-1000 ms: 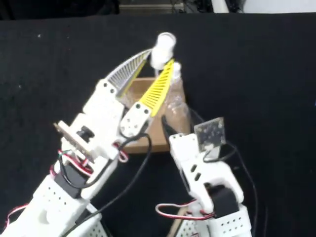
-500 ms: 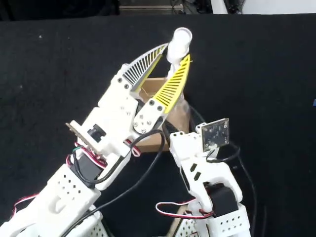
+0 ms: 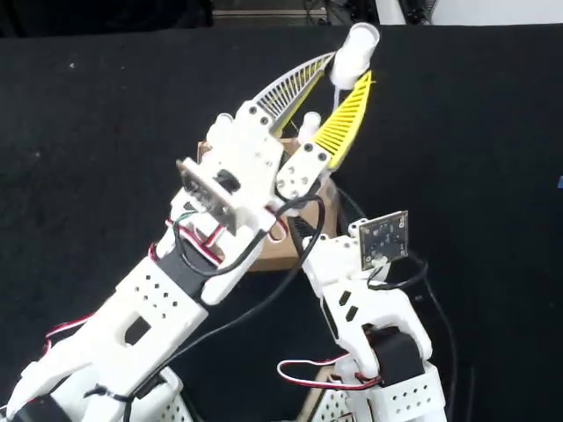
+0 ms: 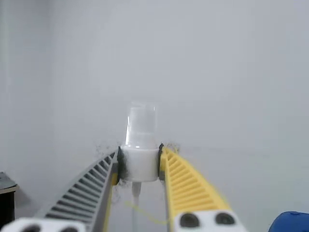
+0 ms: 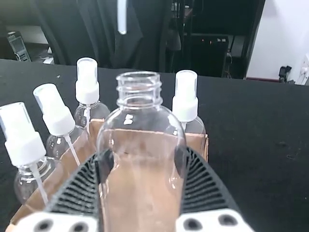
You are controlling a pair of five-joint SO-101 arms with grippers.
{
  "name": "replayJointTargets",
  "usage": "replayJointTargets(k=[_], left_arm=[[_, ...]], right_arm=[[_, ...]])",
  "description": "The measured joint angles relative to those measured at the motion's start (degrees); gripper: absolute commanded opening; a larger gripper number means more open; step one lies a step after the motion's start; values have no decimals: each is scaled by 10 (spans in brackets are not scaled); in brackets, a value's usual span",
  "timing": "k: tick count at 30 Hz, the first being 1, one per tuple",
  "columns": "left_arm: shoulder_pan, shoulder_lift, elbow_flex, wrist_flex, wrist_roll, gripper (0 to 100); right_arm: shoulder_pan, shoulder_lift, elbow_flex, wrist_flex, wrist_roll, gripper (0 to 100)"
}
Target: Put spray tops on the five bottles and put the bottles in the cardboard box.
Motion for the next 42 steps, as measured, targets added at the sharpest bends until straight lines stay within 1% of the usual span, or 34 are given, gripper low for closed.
replayJointTargets(k=[5,8,12,22,26,30,35,42], left_arm=[[-2,1,-5,1,76,29],[-2,1,-5,24,106,29],[0,2,-5,48,112,29],[-2,2,26,48,113,29],[-18,-7,59,49,117,29],[-20,-58,110,50,117,30],[-18,-112,172,50,117,30],[-18,-124,218,50,117,32]], right_arm=[[0,0,0,0,0,11],[0,0,0,0,0,11],[0,0,0,0,0,11],[0,0,0,0,0,11],[0,0,0,0,0,11],[0,0,0,0,0,11],[0,0,0,-40,0,11],[0,0,0,-62,0,11]])
